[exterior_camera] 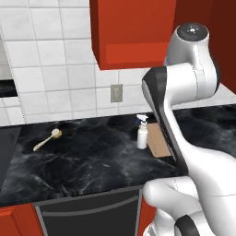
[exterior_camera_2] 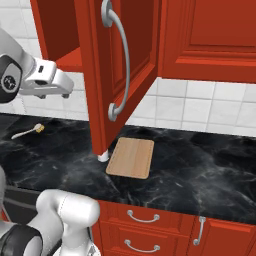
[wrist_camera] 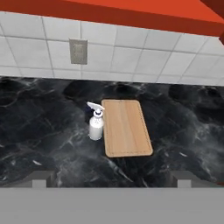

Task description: Grab the spray bottle from the cabinet, then place it next to the cutting board for sanitizing. Then grab the dish brush from the countertop next to the sink and place it next to the cutting board.

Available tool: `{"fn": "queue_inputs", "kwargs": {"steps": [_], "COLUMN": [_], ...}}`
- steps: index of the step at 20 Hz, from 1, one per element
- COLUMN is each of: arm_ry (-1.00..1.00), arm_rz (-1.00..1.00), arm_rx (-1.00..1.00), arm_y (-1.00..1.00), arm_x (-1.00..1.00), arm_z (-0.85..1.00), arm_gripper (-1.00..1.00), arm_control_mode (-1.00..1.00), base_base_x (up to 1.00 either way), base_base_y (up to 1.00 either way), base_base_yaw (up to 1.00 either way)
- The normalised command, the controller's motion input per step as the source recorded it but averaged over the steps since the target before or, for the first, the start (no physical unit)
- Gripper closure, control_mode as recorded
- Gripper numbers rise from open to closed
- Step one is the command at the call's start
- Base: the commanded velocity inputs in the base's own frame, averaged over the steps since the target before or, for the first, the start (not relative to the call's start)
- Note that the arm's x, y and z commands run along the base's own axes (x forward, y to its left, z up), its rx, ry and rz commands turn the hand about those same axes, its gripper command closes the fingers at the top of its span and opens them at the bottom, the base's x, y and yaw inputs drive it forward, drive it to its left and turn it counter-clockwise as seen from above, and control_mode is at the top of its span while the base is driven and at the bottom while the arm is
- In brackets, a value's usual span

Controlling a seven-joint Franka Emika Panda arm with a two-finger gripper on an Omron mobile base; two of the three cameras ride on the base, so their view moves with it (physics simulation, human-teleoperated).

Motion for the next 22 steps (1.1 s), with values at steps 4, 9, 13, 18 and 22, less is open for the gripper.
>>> {"fn": "queue_inputs", "kwargs": {"steps": [4,9,13,18,22], "arm_ry": [0.00,0.00,-0.05,-0.10,-0.10], "arm_rz": [0.00,0.00,0.00,0.01,0.01], "arm_rx": [0.00,0.01,0.02,0.03,0.04], "arm_y": [-0.14,-0.11,-0.11,-0.01,0.00], "arm_x": [-0.01,-0.31,-0.66,-0.61,-0.36], "arm_z": [-0.54,-0.18,0.00,0.00,0.03], "arm_gripper": [-1.00,-1.00,-1.00,-1.00,-1.00], "arm_control_mode": [-1.00,-1.00,-1.00,-1.00,1.00], "base_base_x": [0.00,0.00,0.00,0.00,-0.29], "base_base_y": [0.00,0.00,0.00,0.00,0.02], "base_base_yaw": [0.00,0.00,0.00,0.00,0.01]}}
